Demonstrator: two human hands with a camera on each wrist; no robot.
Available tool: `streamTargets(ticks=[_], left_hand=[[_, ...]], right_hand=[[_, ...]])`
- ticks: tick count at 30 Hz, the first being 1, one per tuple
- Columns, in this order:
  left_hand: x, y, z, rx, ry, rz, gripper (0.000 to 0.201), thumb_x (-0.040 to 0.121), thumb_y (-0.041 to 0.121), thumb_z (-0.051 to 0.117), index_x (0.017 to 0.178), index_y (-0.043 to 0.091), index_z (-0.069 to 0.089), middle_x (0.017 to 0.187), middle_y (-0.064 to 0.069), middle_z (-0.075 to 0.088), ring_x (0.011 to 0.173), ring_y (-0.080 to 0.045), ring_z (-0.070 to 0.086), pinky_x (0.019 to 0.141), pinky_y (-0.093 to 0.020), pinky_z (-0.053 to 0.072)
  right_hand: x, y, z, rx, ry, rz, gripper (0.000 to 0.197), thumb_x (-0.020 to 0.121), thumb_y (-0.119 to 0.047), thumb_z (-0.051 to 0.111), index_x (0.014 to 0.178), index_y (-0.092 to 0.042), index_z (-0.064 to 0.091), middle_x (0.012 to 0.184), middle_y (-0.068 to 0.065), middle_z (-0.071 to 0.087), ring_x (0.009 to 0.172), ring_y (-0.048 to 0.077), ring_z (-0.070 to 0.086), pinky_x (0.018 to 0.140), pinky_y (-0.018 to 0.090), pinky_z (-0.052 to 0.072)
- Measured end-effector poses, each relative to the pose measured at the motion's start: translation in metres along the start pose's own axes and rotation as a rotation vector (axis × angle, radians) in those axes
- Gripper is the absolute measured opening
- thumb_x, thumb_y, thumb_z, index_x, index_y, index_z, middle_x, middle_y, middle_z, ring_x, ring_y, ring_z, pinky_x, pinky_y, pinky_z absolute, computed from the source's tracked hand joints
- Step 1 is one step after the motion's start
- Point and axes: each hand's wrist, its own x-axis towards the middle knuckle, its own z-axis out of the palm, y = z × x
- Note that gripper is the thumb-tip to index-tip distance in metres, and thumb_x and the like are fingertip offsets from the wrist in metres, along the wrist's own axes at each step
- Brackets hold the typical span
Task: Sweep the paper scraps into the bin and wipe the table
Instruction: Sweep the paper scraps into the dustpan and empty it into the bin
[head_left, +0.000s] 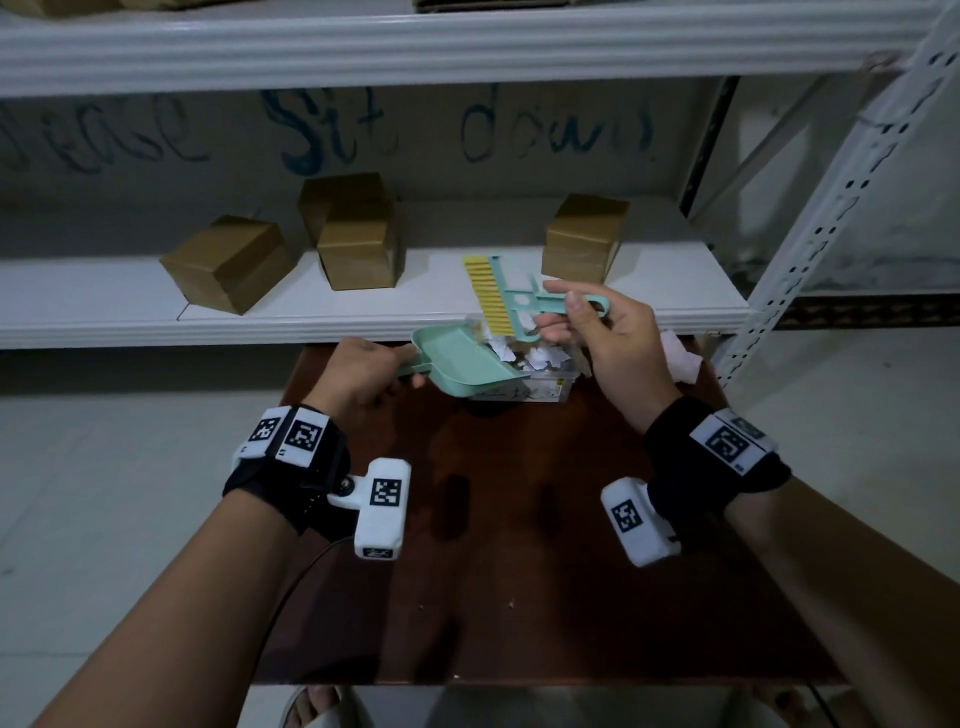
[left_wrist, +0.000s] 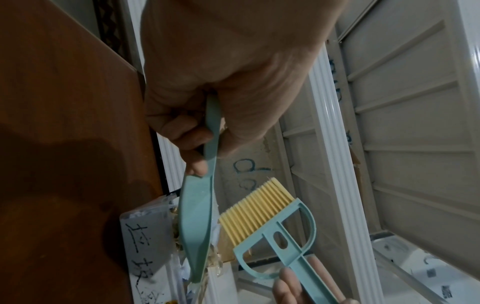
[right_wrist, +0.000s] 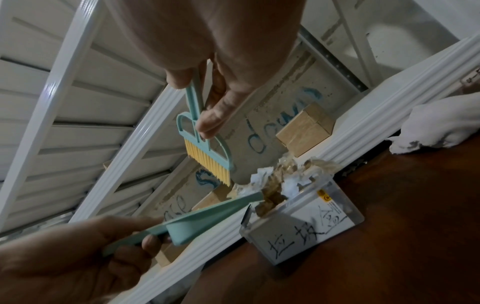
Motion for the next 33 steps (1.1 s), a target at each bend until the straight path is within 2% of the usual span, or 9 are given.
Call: streamTargets(ticks=[4,7,9,13,16,21,24,30,33], left_hand=[[0.003,0.000,0.000,-0.001,0.012,-0.011,0.042,0.096,0.028,0.069,0.102,-0.014,0.073,0.082,-0.022,0.064,0.046,-0.018,0.040,0.045,-0.026,0.031],[-0.001,0.001,0.002,-0.023,-0.003,0.005,0.031,0.097,0.025,0.066,0.093,-0.005,0.074,0.076,-0.019,0.066,0.041,-0.013,0.039,0.038,-0.020,0.030],[-0.004,0.001,0.002,-0.036,-0.021,0.002,0.029,0.098,0.023,0.065,0.084,-0.002,0.072,0.068,-0.013,0.066,0.038,-0.011,0.038,0.038,-0.019,0.029],[-0.005,0.001,-0.001,-0.056,-0.015,0.004,0.028,0.099,0.022,0.064,0.086,-0.001,0.072,0.066,-0.012,0.065,0.036,-0.011,0.037,0.040,-0.021,0.028],[-0.008,0.003,0.000,-0.065,-0.028,0.006,0.030,0.098,0.021,0.063,0.077,0.001,0.070,0.049,-0.002,0.062,0.035,-0.009,0.036,0.037,-0.018,0.027],[-0.010,0.002,0.003,-0.086,-0.011,0.026,0.029,0.095,0.020,0.066,0.074,0.001,0.072,0.063,-0.010,0.066,0.043,-0.014,0.037,0.043,-0.022,0.028],[-0.008,0.004,-0.002,-0.115,0.022,0.025,0.024,0.093,0.017,0.065,0.075,0.002,0.071,0.062,-0.009,0.066,0.042,-0.014,0.038,0.042,-0.022,0.029],[-0.005,0.005,-0.009,-0.144,0.064,0.017,0.019,0.091,0.014,0.063,0.080,0.000,0.071,0.052,-0.005,0.063,0.033,-0.010,0.037,0.036,-0.016,0.027],[-0.004,0.004,-0.012,-0.197,0.077,0.018,0.019,0.092,0.013,0.062,0.090,-0.003,0.073,0.061,-0.009,0.064,0.035,-0.010,0.037,0.035,-0.016,0.027]], right_hand=[[-0.005,0.008,0.009,-0.029,-0.085,0.062,0.027,0.108,-0.020,0.054,0.128,-0.010,0.070,0.098,0.013,0.079,0.096,0.043,0.073,0.092,0.043,0.062],[-0.005,0.017,0.014,-0.088,-0.108,0.088,0.032,0.108,-0.024,0.054,0.134,-0.011,0.068,0.100,0.011,0.080,0.095,0.035,0.076,0.095,0.047,0.061],[-0.005,0.021,0.014,-0.127,-0.111,0.089,0.033,0.108,-0.026,0.054,0.136,-0.013,0.066,0.102,0.009,0.079,0.096,0.030,0.076,0.095,0.048,0.061],[-0.005,0.022,0.013,-0.146,-0.099,0.091,0.032,0.109,-0.023,0.053,0.137,-0.015,0.065,0.106,0.008,0.079,0.098,0.023,0.077,0.096,0.046,0.061],[-0.005,0.022,0.013,-0.176,-0.093,0.080,0.034,0.109,-0.021,0.052,0.140,-0.012,0.064,0.108,0.008,0.078,0.099,0.019,0.077,0.095,0.042,0.061],[-0.006,0.021,0.016,-0.187,-0.100,0.081,0.033,0.109,-0.018,0.051,0.140,-0.013,0.063,0.111,0.009,0.077,0.100,0.017,0.076,0.095,0.038,0.061],[-0.008,0.023,0.018,-0.172,-0.117,0.102,0.033,0.109,-0.015,0.051,0.141,-0.011,0.062,0.116,0.013,0.075,0.103,0.015,0.076,0.097,0.036,0.061],[-0.010,0.026,0.021,-0.135,-0.128,0.142,0.033,0.109,-0.014,0.052,0.141,-0.011,0.062,0.114,0.011,0.075,0.104,0.019,0.076,0.098,0.037,0.060],[-0.008,0.022,0.022,-0.052,-0.102,0.159,0.034,0.109,-0.013,0.051,0.141,-0.010,0.061,0.114,0.013,0.075,0.105,0.022,0.075,0.097,0.033,0.060]])
